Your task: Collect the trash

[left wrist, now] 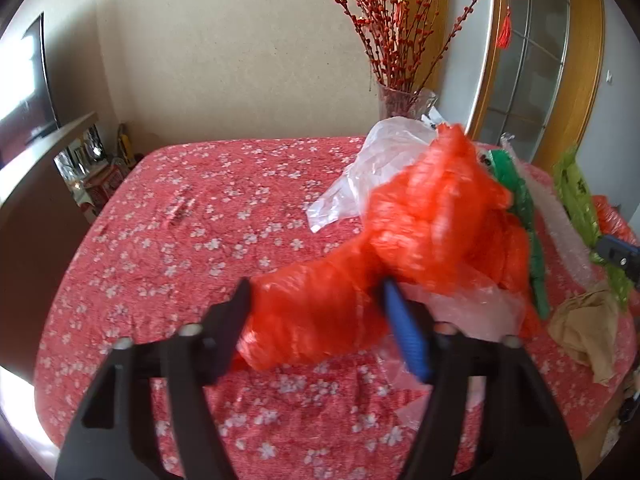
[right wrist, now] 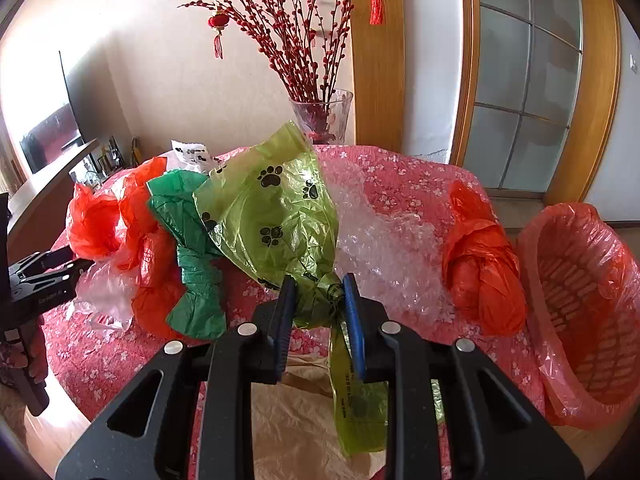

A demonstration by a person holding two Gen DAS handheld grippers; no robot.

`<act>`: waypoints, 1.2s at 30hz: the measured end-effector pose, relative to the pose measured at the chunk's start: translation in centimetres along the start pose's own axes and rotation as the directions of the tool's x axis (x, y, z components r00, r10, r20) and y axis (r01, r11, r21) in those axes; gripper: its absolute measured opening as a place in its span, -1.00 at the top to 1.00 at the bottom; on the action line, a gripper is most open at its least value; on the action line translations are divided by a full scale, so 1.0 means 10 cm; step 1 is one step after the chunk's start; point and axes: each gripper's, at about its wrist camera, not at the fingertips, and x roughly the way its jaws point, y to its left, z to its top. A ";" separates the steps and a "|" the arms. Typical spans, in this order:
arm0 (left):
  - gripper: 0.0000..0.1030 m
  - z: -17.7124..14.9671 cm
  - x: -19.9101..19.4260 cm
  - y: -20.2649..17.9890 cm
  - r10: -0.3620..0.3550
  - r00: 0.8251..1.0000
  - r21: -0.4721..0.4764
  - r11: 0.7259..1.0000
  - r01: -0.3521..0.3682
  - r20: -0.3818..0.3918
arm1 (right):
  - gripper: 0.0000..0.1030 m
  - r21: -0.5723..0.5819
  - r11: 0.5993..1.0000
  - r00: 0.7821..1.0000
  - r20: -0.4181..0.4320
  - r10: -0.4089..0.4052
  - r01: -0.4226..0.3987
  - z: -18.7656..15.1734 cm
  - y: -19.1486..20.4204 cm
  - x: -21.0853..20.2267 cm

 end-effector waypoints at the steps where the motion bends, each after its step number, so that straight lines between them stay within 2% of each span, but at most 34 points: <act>1: 0.26 0.01 -0.01 0.02 -0.030 1.000 -0.011 0.999 0.030 0.003 | 0.51 0.001 1.000 1.000 0.001 0.000 0.000 0.00 -0.01 -0.01; 2: 0.48 0.01 -0.03 0.03 -0.050 0.999 -0.019 0.999 0.050 0.007 | 0.51 0.003 1.000 1.000 0.002 0.000 0.000 0.00 -0.01 -0.02; 5: 0.75 0.03 -0.09 0.06 -0.058 0.998 -0.023 0.998 0.058 0.026 | 0.51 0.012 1.000 1.000 0.013 0.004 -0.004 0.01 -0.02 -0.07; 8: 0.83 0.04 -0.20 0.07 -0.060 0.997 -0.028 0.998 0.061 0.048 | 0.51 0.015 1.000 1.000 0.028 0.008 -0.008 0.01 -0.02 -0.14; 15: 0.88 0.13 -0.48 0.16 -0.041 0.994 -0.055 0.997 0.047 0.105 | 0.51 0.019 1.000 0.998 0.068 0.010 -0.012 0.05 -0.05 -0.33; 20: 0.89 0.27 -0.71 0.07 -0.062 0.987 -0.052 0.996 0.070 0.147 | 0.51 0.031 1.000 0.996 0.094 0.000 -0.003 0.08 -0.14 -0.45; 29: 0.89 0.57 -0.93 -0.60 -0.202 0.962 0.034 0.979 0.199 0.185 | 0.51 0.092 0.994 0.989 0.136 -0.062 0.050 0.09 -0.47 -0.67; 36: 0.89 0.71 -0.88 -1.35 -0.322 0.933 0.127 0.944 0.304 0.161 | 0.51 0.189 0.973 0.972 0.163 -0.167 0.135 0.08 -0.94 -0.89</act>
